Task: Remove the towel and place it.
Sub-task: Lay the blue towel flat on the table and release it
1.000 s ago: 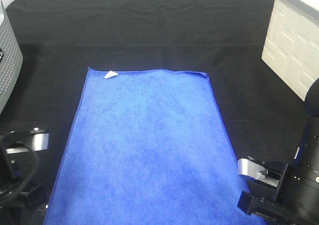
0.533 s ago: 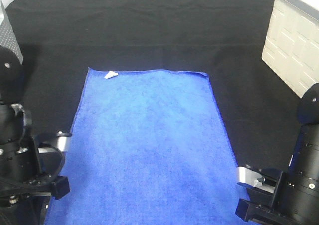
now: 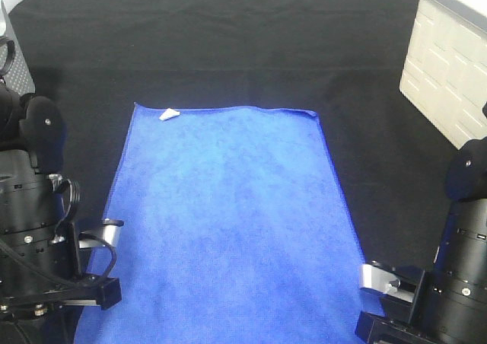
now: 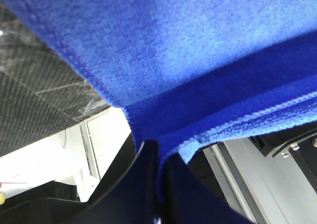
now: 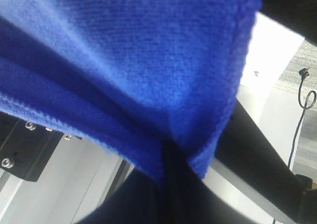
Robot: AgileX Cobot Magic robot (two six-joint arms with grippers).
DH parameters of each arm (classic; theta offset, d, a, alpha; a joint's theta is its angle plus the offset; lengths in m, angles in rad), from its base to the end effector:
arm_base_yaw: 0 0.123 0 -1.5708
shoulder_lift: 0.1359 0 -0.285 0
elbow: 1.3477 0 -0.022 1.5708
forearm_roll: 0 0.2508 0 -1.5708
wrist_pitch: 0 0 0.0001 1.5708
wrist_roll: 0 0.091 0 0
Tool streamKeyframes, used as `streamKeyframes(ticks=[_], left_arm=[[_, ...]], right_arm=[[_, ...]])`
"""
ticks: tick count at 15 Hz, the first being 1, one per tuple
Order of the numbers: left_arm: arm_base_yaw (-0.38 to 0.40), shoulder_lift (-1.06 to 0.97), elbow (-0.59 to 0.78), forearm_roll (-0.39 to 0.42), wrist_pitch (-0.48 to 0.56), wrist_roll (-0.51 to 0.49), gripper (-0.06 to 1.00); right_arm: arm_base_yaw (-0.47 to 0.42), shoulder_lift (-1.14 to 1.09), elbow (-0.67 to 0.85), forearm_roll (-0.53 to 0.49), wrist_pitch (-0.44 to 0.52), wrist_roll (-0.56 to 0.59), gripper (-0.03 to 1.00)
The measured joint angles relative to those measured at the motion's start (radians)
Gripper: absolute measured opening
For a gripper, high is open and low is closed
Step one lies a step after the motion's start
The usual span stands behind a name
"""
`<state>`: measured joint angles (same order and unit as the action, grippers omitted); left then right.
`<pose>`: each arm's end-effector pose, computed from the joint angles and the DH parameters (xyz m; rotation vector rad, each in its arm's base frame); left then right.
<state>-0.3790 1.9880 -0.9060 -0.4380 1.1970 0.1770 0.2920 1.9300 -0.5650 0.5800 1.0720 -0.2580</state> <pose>0.2268 -0.1290 0.0976 -0.3243 -2.4558 0.3623 0.1573 0.0930 0.0791 0.0698 -2.3470 -0.4475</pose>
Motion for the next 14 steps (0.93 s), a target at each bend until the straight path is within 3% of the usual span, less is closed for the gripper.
streamKeyframes(ticks=[7,9,12,14], left_arm=[[-0.082,0.007,0.0,0.026,0.0,-0.001,0.0],[-0.082,0.007,0.0,0.041,-0.001,-0.003,0.01],[-0.082,0.007,0.0,0.069,0.0,-0.004,0.18],[-0.082,0.007,0.0,0.09,0.001,-0.02,0.36]], right_arm=[[0.0,0.0,0.0,-0.025,-0.015,-0.002,0.01],[0.0,0.0,0.0,-0.028,-0.015,-0.002,0.09],[-0.001,0.0,0.0,-0.046,-0.018,-0.002,0.27],[-0.004,0.0,0.0,-0.053,-0.018,-0.002,0.4]])
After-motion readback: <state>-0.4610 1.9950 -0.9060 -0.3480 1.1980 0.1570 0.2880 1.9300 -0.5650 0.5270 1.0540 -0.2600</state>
